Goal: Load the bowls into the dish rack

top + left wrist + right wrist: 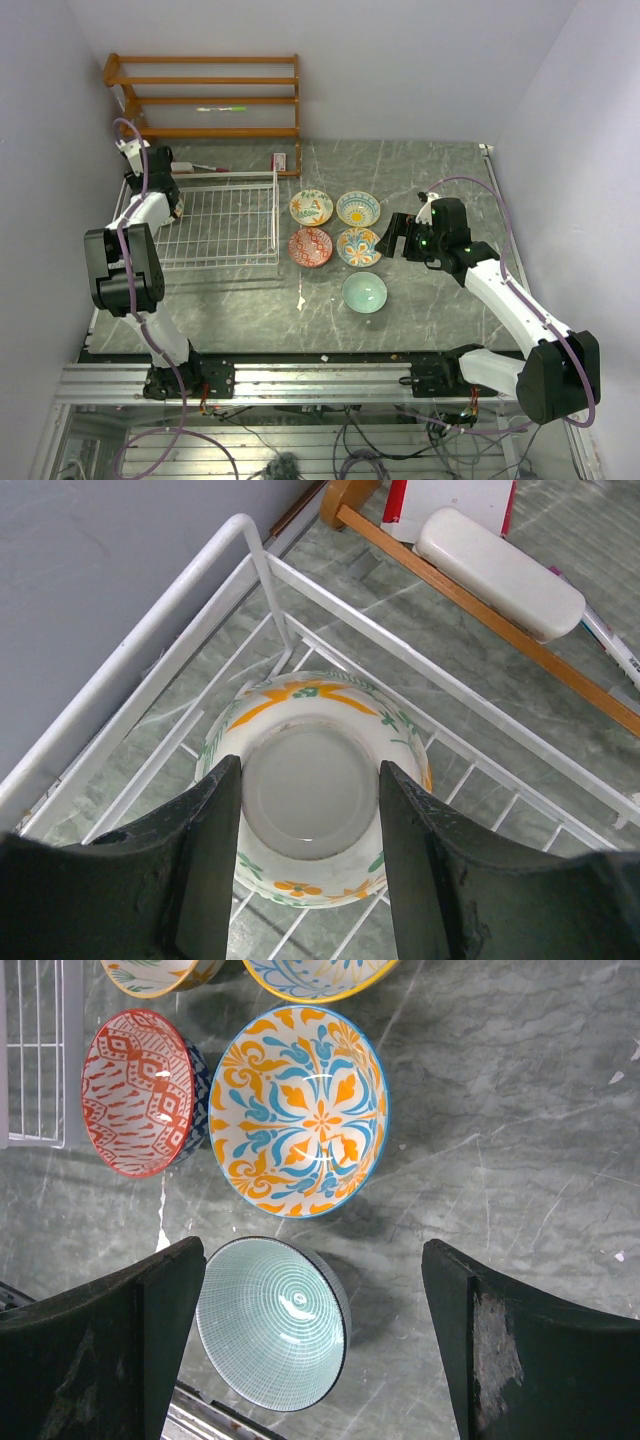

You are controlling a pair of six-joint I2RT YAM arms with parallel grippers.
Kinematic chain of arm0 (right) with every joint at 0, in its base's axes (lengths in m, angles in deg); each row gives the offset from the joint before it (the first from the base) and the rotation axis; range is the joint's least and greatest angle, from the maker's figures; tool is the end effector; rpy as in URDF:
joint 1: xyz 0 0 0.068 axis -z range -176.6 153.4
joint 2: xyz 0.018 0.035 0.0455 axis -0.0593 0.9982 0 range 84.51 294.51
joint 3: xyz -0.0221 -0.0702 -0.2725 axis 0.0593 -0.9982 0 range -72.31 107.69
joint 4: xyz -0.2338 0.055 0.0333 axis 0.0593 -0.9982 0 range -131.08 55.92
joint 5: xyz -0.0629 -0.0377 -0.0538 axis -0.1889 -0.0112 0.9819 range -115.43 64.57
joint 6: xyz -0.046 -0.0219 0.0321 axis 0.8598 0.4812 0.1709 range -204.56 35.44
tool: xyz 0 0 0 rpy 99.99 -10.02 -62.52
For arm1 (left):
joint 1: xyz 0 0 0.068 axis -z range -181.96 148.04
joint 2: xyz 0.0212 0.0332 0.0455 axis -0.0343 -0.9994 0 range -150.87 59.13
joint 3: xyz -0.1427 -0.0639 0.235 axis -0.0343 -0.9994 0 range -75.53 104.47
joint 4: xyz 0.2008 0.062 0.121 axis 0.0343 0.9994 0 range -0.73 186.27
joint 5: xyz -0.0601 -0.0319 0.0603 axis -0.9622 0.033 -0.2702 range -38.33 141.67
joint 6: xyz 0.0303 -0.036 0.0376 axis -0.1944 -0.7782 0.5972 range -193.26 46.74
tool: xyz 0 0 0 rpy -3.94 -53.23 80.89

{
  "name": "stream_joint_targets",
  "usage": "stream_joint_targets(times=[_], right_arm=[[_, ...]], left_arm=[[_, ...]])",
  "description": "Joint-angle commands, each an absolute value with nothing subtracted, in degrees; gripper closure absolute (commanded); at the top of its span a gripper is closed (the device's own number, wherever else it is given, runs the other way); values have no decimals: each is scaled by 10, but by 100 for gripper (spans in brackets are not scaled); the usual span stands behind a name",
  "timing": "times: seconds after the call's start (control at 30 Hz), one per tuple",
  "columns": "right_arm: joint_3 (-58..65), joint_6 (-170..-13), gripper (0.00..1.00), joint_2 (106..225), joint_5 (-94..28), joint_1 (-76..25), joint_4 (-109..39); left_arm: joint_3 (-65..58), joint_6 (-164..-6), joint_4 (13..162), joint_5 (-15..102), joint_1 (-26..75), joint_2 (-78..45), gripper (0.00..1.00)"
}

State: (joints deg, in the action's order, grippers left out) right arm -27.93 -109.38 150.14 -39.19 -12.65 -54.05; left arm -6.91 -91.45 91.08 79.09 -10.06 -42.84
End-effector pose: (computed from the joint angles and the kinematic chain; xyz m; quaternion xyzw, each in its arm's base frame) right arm 0.2148 0.0728 0.2601 0.0198 0.9053 0.2454 0.3461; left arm 0.3835 0.0754 0.2425 -0.3024 0.8149 0.1702 0.4642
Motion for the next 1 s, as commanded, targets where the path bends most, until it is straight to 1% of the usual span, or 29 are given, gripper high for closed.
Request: stream_joint_targets(times=[0.0,0.13,0.23,0.3,0.4,0.5,0.67,0.73,0.77,0.97], right_arm=[[-280,-1091,10,1502,-391,-123,-532],[-280,-1094,10,1503,-393,-123,-531],[-278,-1091,10,1504,-393,-123,-533],[-277,-1090,10,1503,-393,-123,-535],[-277,-1088,10,1499,-392,-123,-537],[-278,-1086,10,1494,-394,-122,-538],[-280,-1085,10,1490,-398,-123,-537],[-280,-1084,10,1489,-400,-123,-537],[-280,-1084,10,1488,-400,-122,-538],[-277,-1077,10,1479,-395,-123,-547]], left_arm=[[-54,-913,868,774,-112,-442,62],[-57,-913,878,787,-111,-438,56],[-62,-915,881,791,-112,-431,54],[-64,-916,880,791,-112,-428,52],[-61,-922,890,790,-113,-427,42],[-63,-926,895,788,-113,-424,30],[-67,-935,904,785,-112,-414,13],[-71,-940,907,785,-112,-404,3],[-71,-943,911,786,-112,-399,0],[-73,-955,929,760,-110,-359,1]])
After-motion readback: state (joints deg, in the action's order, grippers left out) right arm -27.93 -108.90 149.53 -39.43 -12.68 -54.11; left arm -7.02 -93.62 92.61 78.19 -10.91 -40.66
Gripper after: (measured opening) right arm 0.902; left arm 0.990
